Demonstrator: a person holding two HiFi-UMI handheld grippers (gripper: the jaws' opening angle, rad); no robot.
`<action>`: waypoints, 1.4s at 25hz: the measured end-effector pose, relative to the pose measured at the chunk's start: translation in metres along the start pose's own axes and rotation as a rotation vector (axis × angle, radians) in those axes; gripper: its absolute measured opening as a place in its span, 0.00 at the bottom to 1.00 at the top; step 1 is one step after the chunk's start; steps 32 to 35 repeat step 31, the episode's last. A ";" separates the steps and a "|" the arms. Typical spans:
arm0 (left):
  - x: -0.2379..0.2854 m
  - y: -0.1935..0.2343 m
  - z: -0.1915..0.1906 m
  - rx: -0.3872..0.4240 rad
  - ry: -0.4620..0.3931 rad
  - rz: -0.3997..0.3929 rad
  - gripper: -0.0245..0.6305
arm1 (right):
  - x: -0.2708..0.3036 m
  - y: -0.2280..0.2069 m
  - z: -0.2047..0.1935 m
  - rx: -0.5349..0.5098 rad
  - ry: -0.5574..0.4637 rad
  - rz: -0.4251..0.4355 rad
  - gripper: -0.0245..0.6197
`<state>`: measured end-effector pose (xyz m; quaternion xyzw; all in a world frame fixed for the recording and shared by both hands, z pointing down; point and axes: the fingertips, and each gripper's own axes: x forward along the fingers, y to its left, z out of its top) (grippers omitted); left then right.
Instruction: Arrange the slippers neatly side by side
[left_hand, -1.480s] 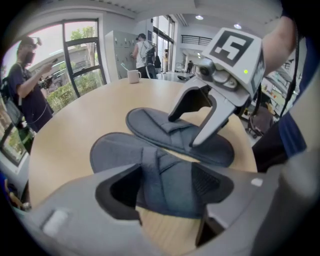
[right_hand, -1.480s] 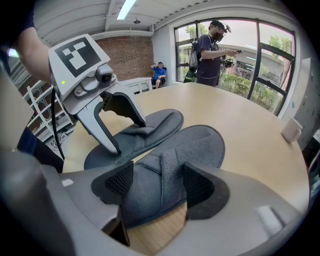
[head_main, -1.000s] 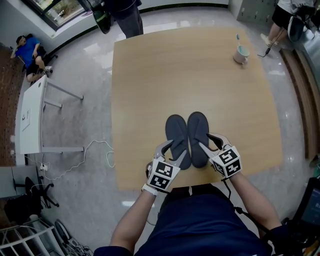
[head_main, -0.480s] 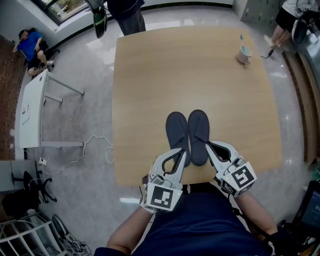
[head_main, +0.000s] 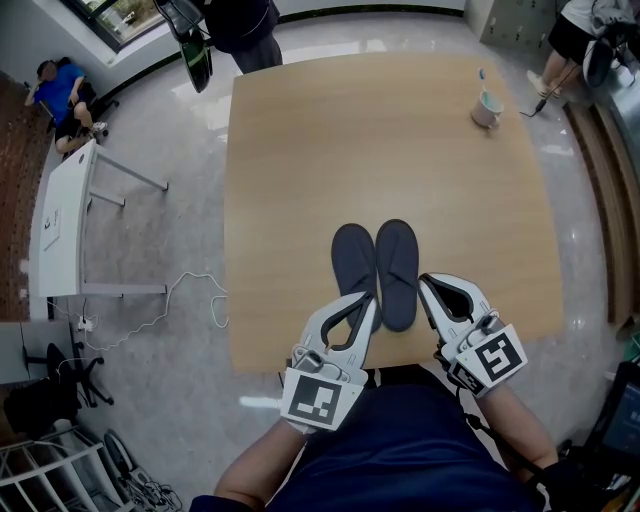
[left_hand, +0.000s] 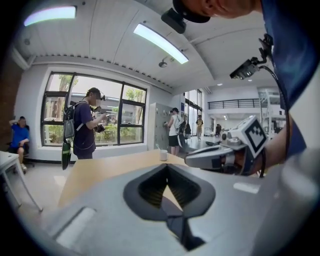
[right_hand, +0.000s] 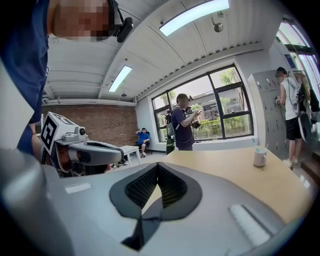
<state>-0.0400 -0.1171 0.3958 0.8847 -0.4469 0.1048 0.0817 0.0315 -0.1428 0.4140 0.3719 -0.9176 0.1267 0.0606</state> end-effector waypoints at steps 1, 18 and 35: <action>0.000 0.001 0.000 -0.003 0.002 0.003 0.04 | 0.000 -0.001 0.001 -0.004 -0.005 -0.004 0.05; 0.002 0.002 -0.006 -0.038 0.025 0.001 0.04 | 0.000 -0.002 0.002 -0.019 0.001 -0.004 0.05; 0.004 0.003 -0.011 -0.036 0.041 0.004 0.04 | 0.002 -0.002 0.004 -0.018 -0.010 -0.009 0.05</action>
